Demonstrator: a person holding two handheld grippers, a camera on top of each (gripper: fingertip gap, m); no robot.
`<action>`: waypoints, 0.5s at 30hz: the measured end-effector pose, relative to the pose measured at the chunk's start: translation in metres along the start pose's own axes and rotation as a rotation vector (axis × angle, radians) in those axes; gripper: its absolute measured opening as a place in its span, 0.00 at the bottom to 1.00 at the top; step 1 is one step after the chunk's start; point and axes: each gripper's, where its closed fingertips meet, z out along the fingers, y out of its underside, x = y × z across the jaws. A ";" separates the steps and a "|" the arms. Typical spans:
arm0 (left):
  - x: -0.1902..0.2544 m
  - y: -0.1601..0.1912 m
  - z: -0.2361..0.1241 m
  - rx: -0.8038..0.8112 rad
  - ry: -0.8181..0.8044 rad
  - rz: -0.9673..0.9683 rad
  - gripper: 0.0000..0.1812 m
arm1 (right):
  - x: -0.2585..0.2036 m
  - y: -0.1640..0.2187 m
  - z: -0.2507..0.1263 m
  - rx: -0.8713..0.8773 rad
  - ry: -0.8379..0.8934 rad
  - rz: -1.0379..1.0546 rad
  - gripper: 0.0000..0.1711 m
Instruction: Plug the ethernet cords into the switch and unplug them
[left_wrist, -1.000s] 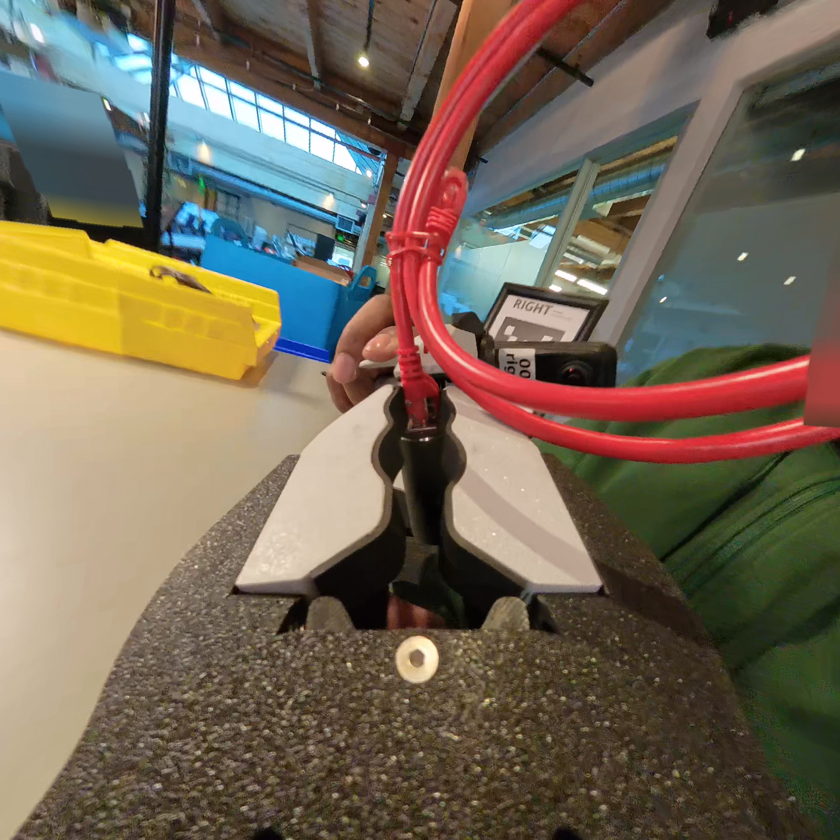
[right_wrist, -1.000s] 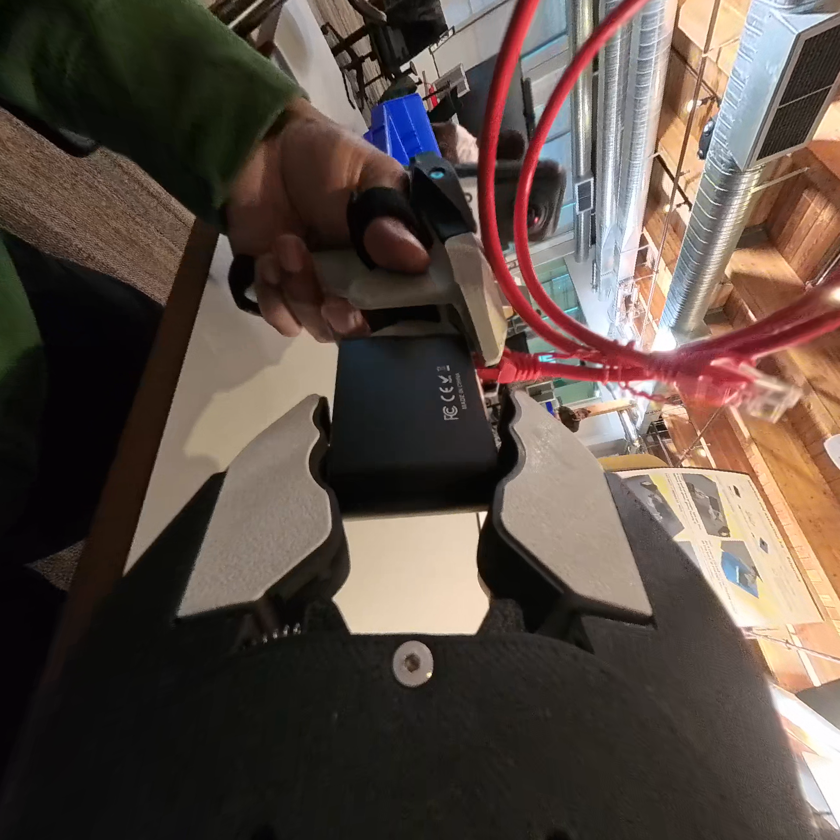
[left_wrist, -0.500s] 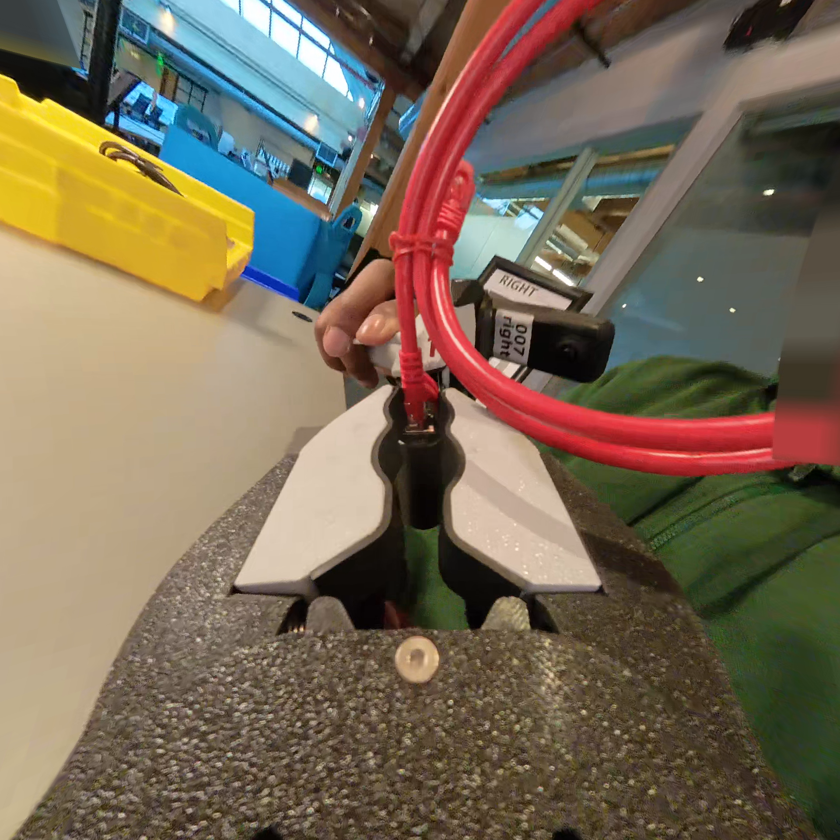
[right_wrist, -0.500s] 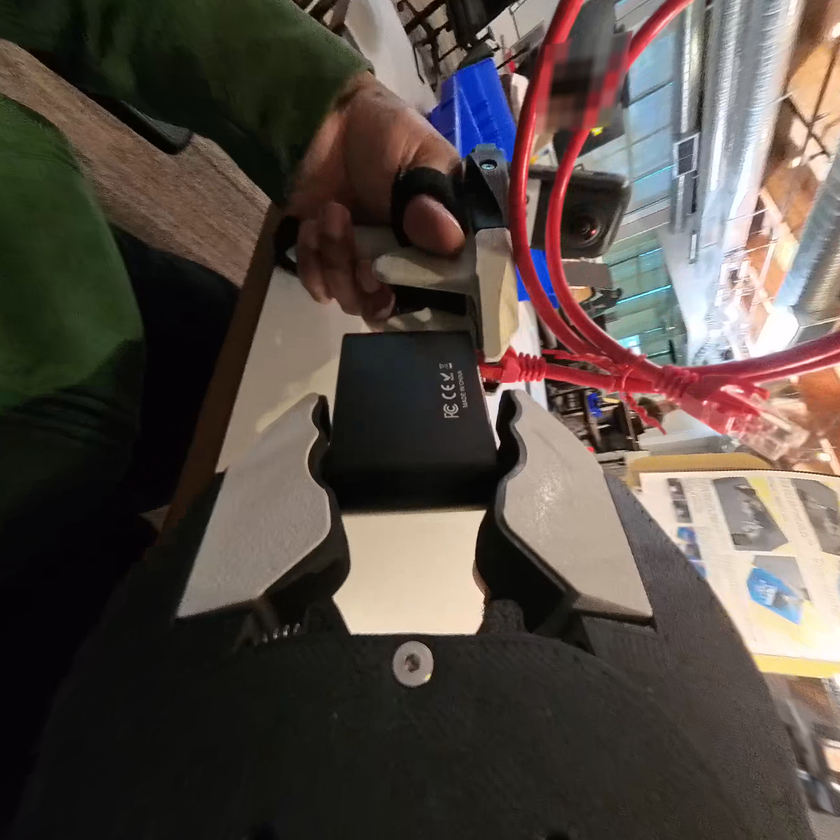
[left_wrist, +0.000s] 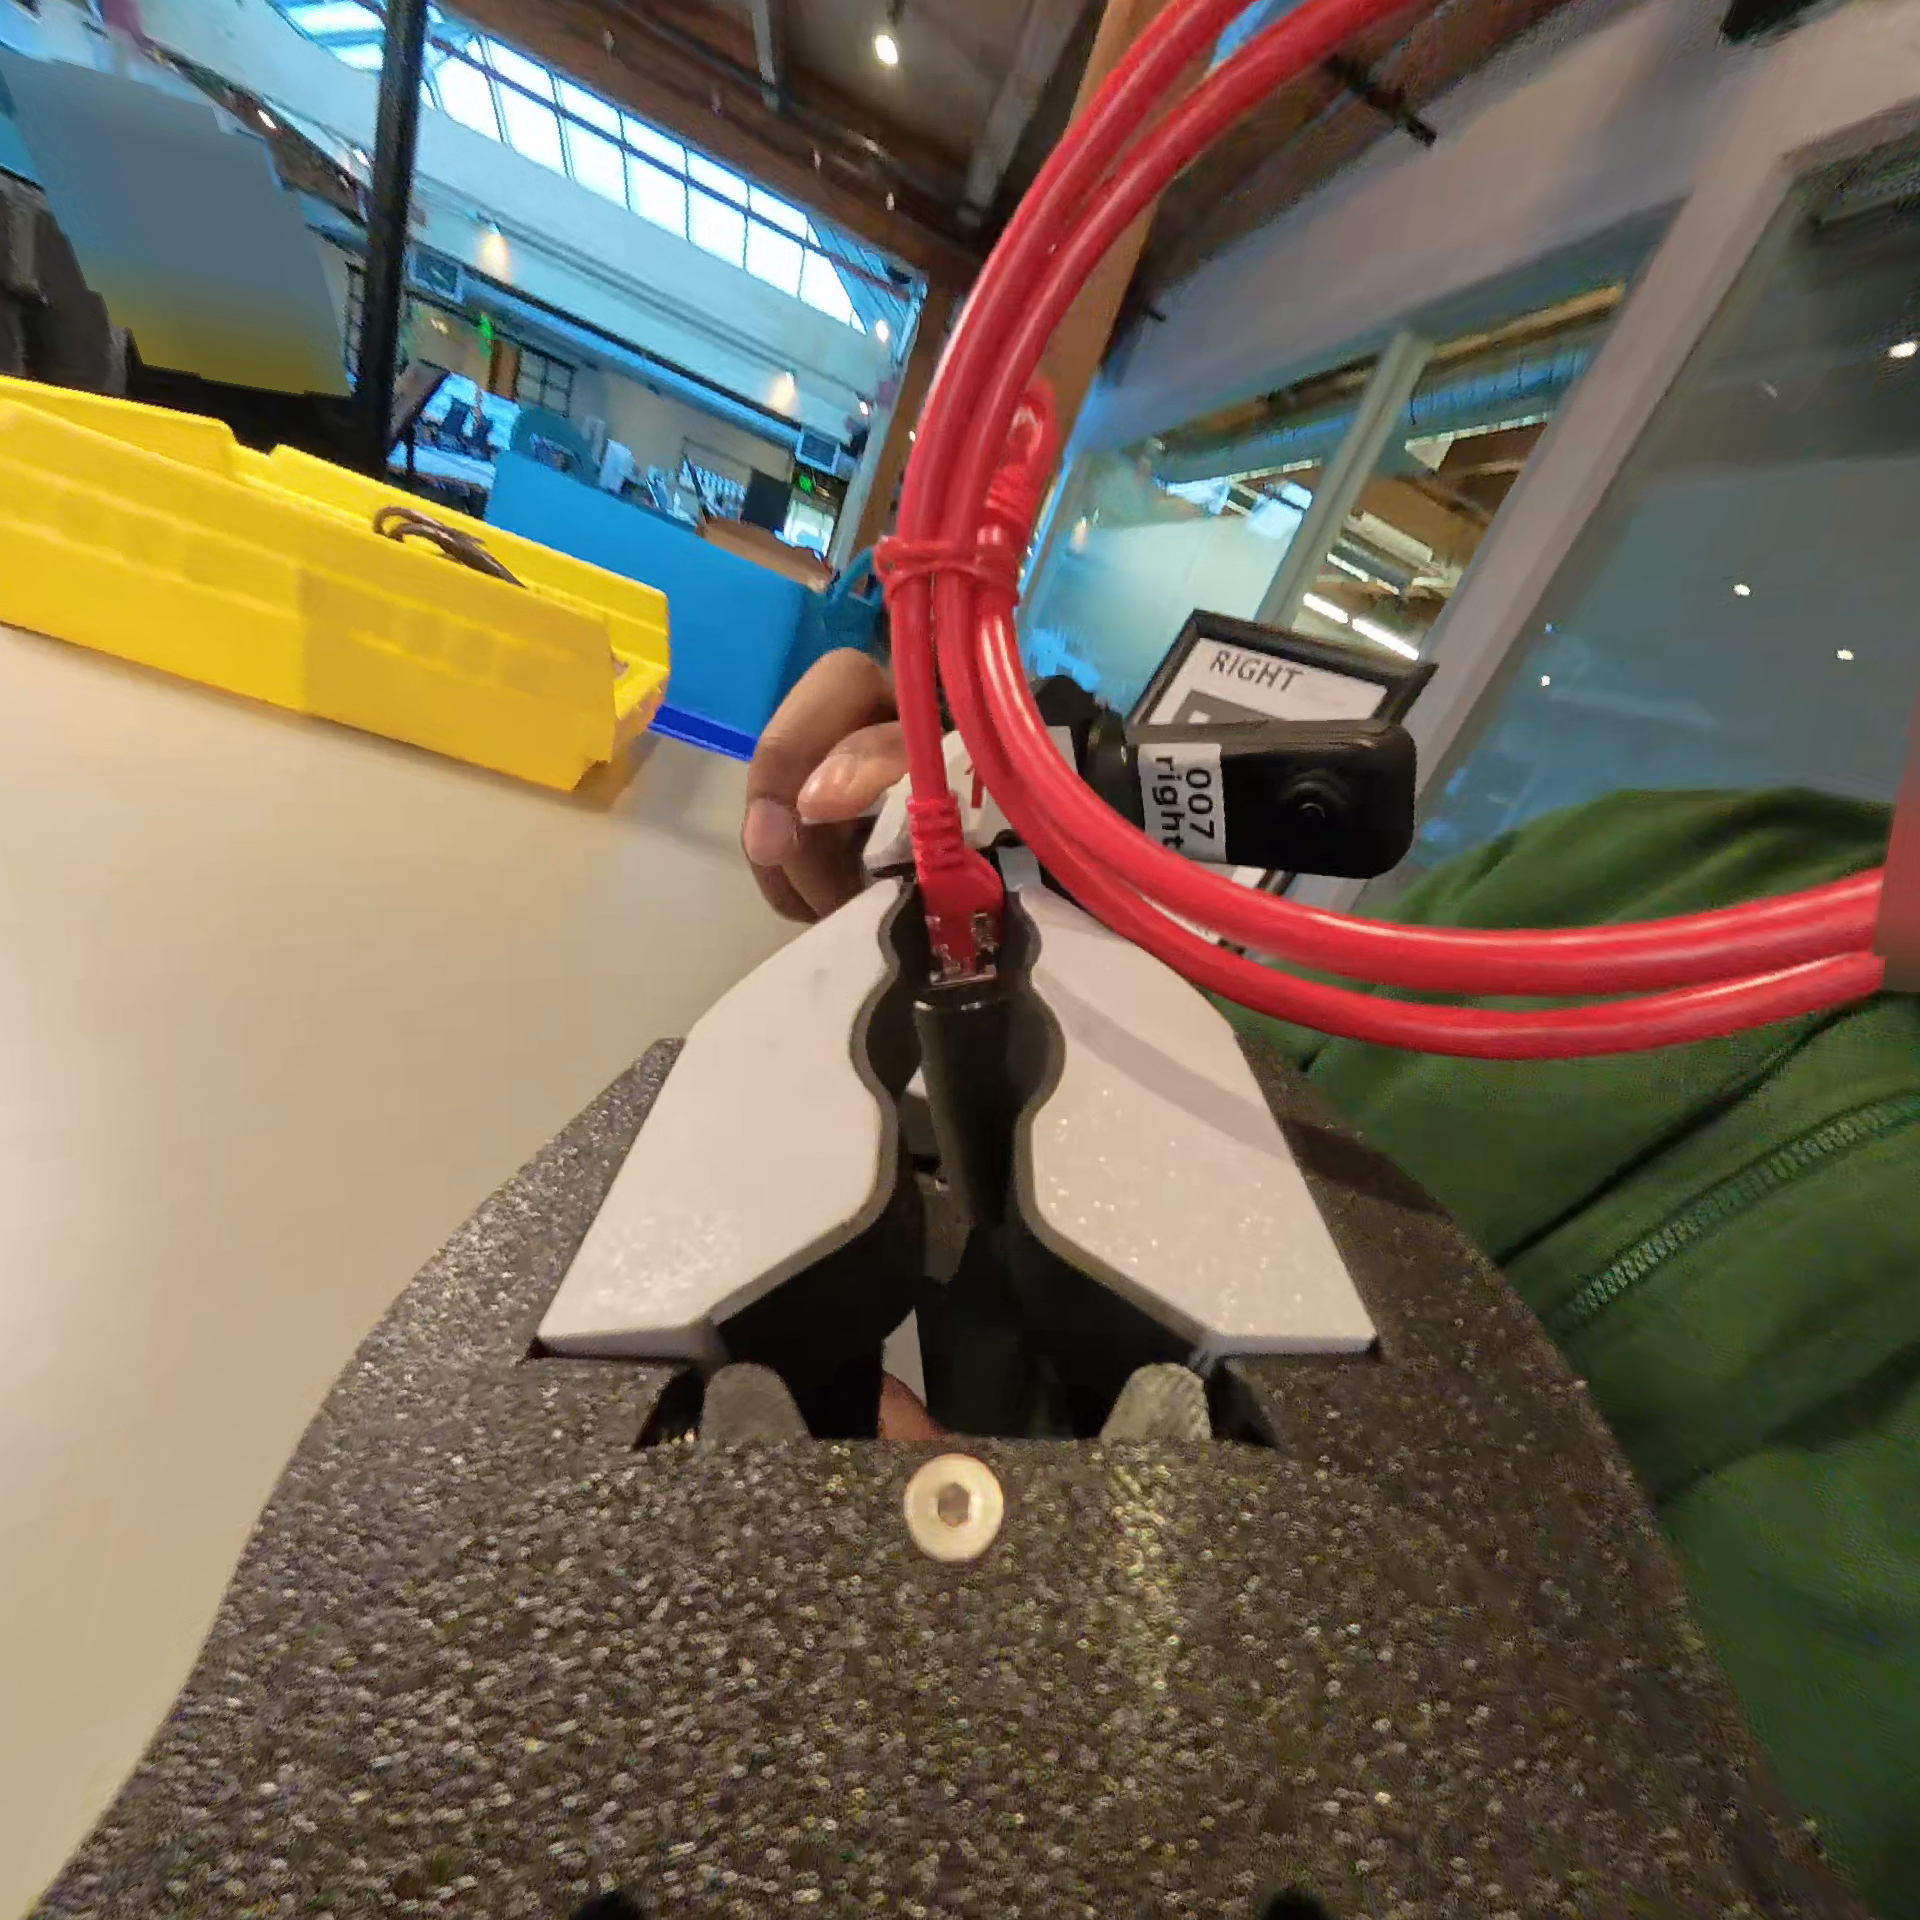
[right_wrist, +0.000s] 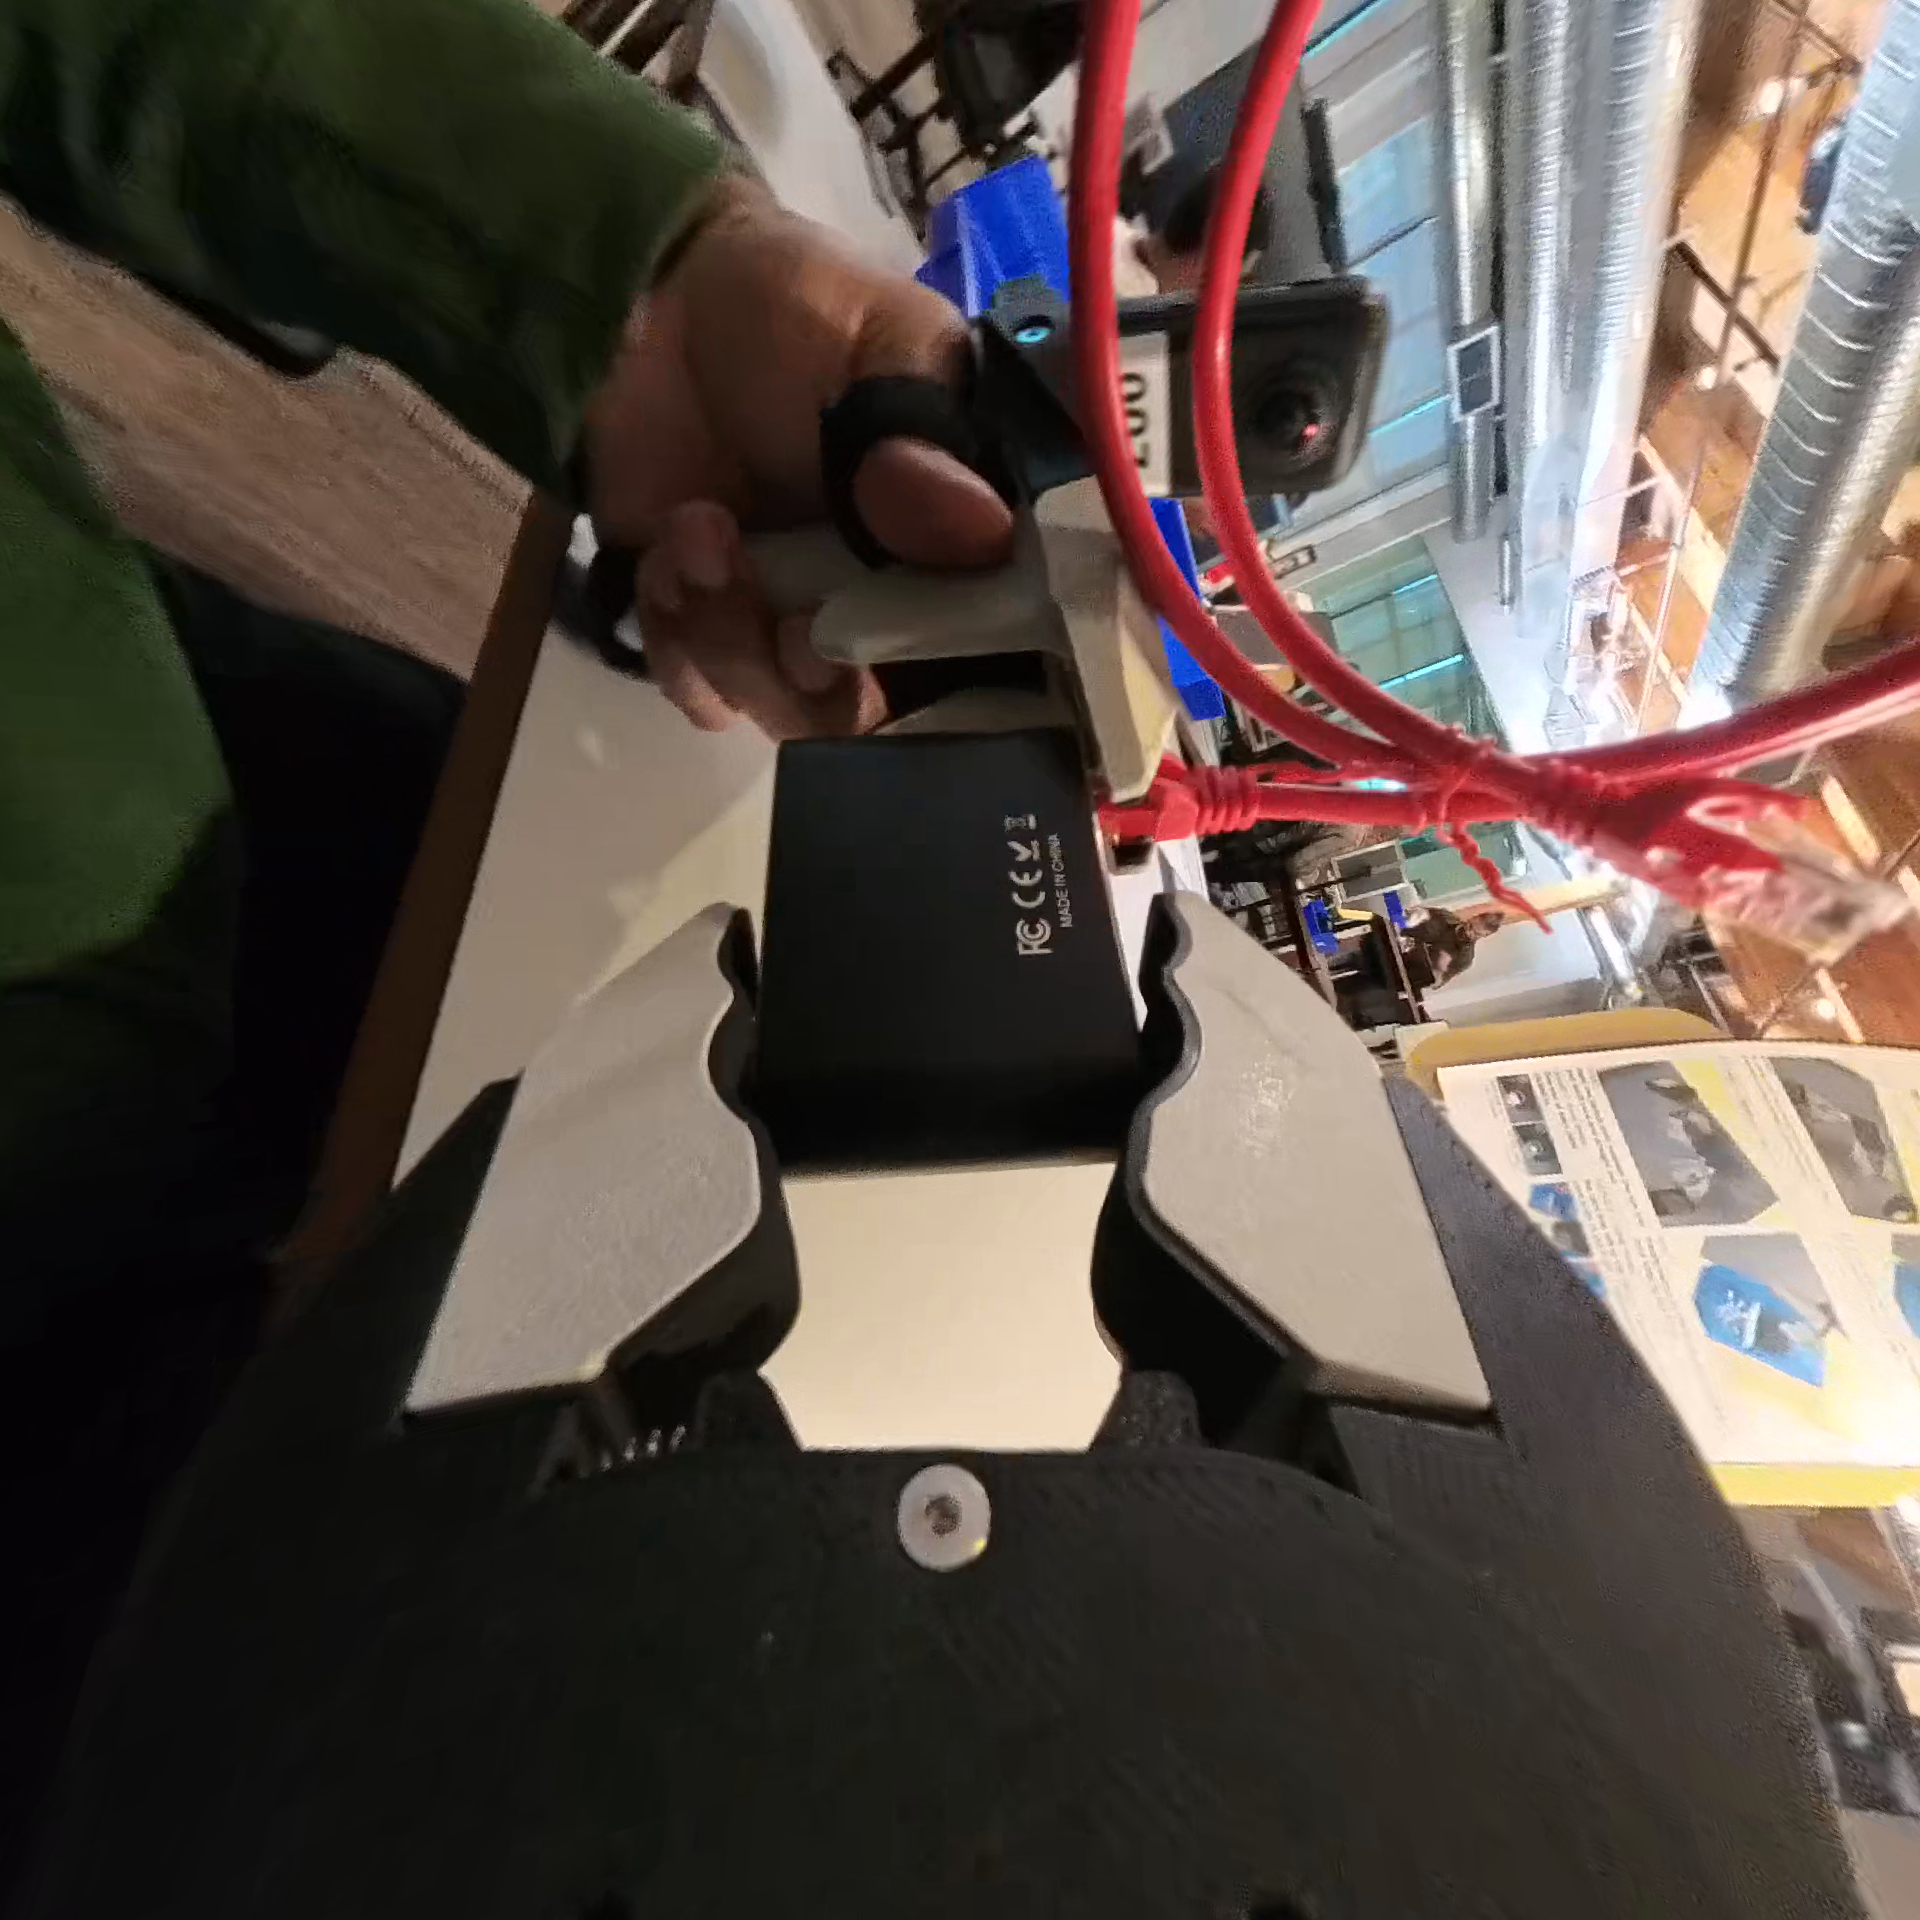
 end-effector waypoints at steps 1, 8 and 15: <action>-0.001 -0.003 0.000 0.023 -0.003 -0.004 0.08 | 0.003 0.000 0.001 0.009 0.015 0.025 0.42; -0.011 -0.024 -0.009 0.232 -0.009 -0.061 0.08 | 0.032 0.013 -0.001 0.032 0.134 0.249 0.44; -0.025 -0.050 -0.028 0.518 -0.075 -0.084 0.08 | 0.048 0.014 0.000 0.259 0.082 0.785 0.42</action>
